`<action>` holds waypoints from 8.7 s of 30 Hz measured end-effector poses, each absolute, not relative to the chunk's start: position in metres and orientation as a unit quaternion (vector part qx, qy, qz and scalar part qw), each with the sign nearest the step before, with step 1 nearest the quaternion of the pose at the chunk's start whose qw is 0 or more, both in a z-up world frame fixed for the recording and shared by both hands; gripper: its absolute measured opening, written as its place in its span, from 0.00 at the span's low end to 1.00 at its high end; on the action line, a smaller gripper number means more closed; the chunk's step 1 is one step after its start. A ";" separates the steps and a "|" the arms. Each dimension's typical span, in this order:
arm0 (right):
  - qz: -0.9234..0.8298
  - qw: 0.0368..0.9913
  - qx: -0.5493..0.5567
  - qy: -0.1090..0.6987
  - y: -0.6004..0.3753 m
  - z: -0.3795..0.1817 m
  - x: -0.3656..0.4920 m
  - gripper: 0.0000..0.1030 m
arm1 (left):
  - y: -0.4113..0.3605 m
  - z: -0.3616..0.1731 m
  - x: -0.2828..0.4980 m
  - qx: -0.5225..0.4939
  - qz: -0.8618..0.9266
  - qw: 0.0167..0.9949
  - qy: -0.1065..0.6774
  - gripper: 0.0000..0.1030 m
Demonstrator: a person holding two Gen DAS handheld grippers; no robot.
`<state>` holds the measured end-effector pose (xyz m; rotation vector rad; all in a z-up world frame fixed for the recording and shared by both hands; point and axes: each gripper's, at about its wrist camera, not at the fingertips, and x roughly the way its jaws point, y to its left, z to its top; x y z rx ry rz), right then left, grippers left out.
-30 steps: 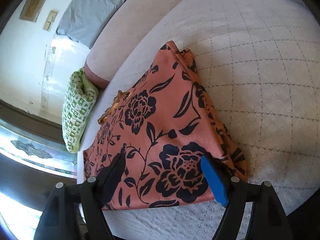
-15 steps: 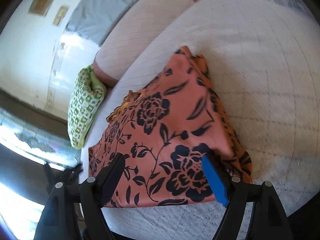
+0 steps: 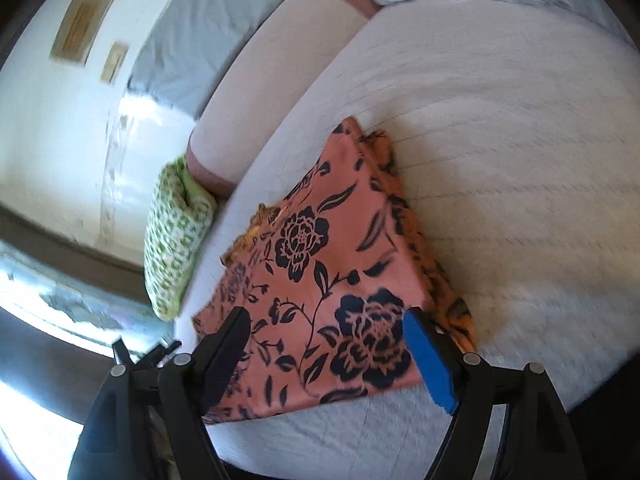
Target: Fold small clothes
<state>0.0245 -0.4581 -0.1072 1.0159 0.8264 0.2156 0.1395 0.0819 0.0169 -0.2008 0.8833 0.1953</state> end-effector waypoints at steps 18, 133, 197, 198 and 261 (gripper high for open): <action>0.151 0.726 0.509 0.437 -0.478 -0.130 0.121 0.70 | -0.053 -0.036 0.096 0.001 -0.014 0.881 0.472 0.53; 0.039 0.782 0.479 0.397 -0.452 -0.140 0.061 0.67 | -0.133 -0.010 0.116 0.011 -0.067 0.909 0.411 0.64; 0.318 0.804 0.279 0.418 -0.167 -0.070 0.054 0.83 | 0.049 -0.005 0.030 -0.152 0.012 0.913 0.380 0.72; 0.309 0.807 0.284 0.416 -0.176 -0.070 0.056 0.83 | 0.036 -0.008 0.030 -0.141 -0.004 0.909 0.393 0.72; 0.290 0.720 0.354 0.522 -0.242 -0.117 0.174 0.39 | -0.043 -0.067 0.179 -0.058 -0.053 0.893 0.442 0.52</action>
